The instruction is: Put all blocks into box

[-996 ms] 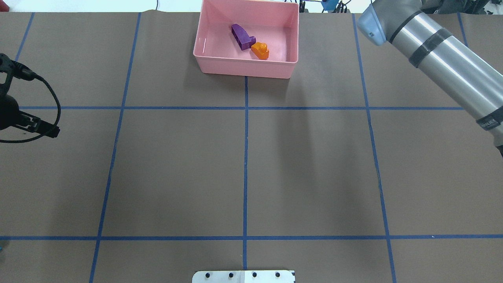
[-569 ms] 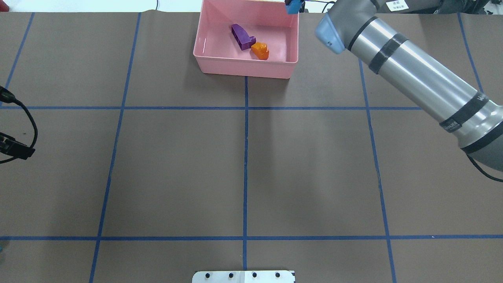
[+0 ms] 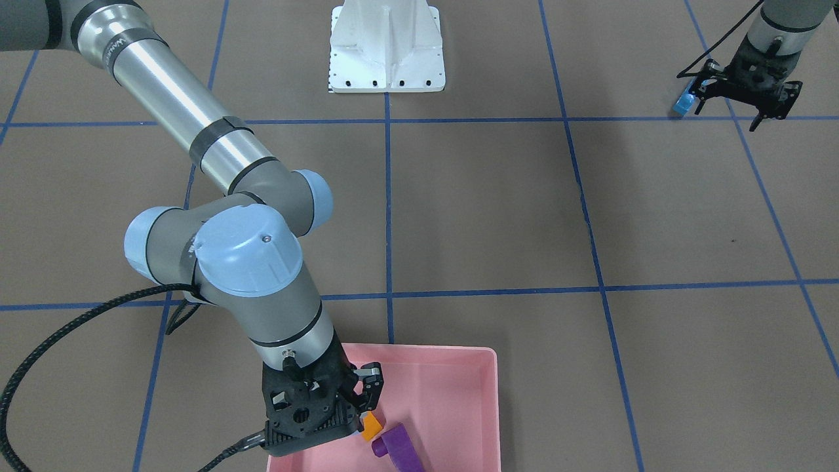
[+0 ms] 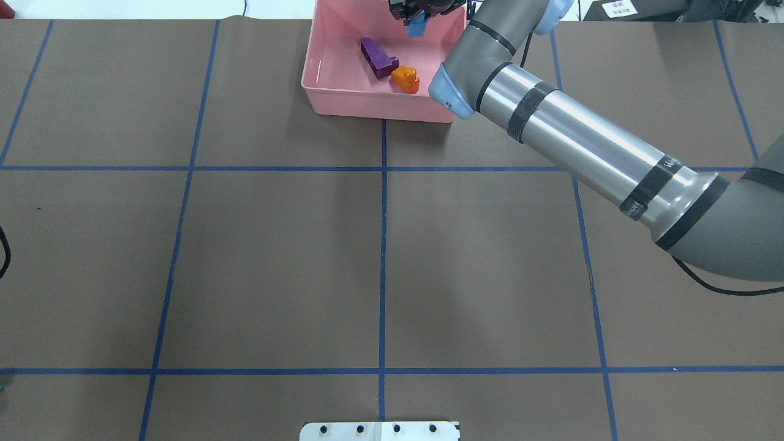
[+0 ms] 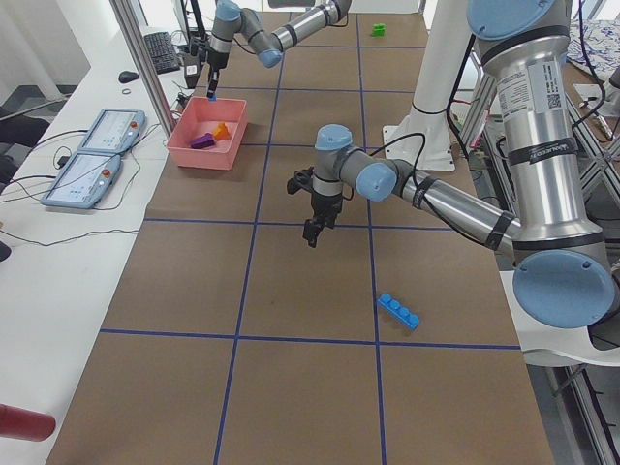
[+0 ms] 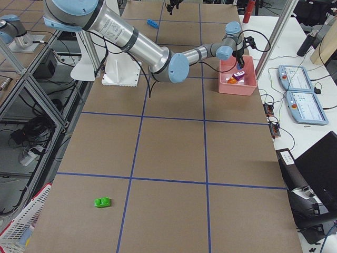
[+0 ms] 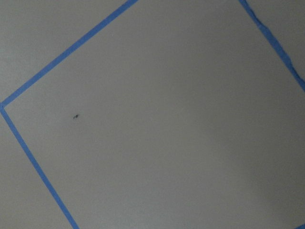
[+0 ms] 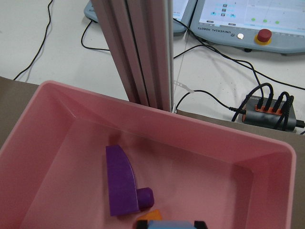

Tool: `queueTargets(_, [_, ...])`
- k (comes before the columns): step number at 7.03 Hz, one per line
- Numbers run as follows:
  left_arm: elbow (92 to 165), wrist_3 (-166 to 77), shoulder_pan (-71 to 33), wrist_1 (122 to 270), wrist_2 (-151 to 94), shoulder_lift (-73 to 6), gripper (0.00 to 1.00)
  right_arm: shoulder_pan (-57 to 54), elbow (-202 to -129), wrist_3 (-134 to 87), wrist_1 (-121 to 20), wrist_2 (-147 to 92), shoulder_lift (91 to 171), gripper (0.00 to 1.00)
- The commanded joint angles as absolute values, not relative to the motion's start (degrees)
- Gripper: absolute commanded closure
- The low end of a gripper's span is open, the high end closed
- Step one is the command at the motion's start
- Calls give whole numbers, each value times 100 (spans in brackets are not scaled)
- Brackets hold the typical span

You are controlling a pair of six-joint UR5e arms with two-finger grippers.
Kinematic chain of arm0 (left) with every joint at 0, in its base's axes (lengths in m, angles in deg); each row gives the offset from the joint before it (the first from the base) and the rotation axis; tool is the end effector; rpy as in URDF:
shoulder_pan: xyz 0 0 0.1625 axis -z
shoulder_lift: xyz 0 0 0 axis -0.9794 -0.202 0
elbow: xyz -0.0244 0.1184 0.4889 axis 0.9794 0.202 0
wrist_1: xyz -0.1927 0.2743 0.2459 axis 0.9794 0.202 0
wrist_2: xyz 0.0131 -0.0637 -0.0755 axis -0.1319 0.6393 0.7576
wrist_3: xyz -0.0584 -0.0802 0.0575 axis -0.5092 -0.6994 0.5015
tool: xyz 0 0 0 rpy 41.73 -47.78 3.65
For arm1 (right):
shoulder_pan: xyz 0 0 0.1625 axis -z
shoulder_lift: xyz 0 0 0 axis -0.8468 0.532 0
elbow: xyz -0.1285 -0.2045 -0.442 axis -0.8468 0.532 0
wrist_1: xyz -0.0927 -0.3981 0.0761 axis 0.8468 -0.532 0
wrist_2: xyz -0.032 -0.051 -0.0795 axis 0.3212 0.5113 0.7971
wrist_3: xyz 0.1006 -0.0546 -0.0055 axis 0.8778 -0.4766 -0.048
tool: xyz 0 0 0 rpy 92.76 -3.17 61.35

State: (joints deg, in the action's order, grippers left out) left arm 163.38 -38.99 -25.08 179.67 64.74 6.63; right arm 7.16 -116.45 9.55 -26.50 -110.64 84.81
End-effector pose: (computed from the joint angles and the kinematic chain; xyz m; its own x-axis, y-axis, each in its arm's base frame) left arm 0.1340 -0.3217 0.5802 0.6940 0.5674 -0.4432 -0.4359 0.8211 0.3685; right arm -0.5403 -0.8205 0.1989 0.6404 -0.1971 0.7423 -0.2375 0.8683 0.4355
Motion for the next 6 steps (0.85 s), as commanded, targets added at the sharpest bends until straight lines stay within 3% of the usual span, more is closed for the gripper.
queueTargets(1, [15461,-3895,-2517,20090,6999,1762,0,724,-11616,1250,-2611,-10933,8358,0])
queueTargets(2, [14915,-3948,-2517,21164,7151,2062,0,628,-11738,1259,-2655,-11020,8367,0])
queueTargets(6, [14804,-4432,-2587,21860,7196,2671,0,198,-13379,1162,-4918,-12053,8524,0])
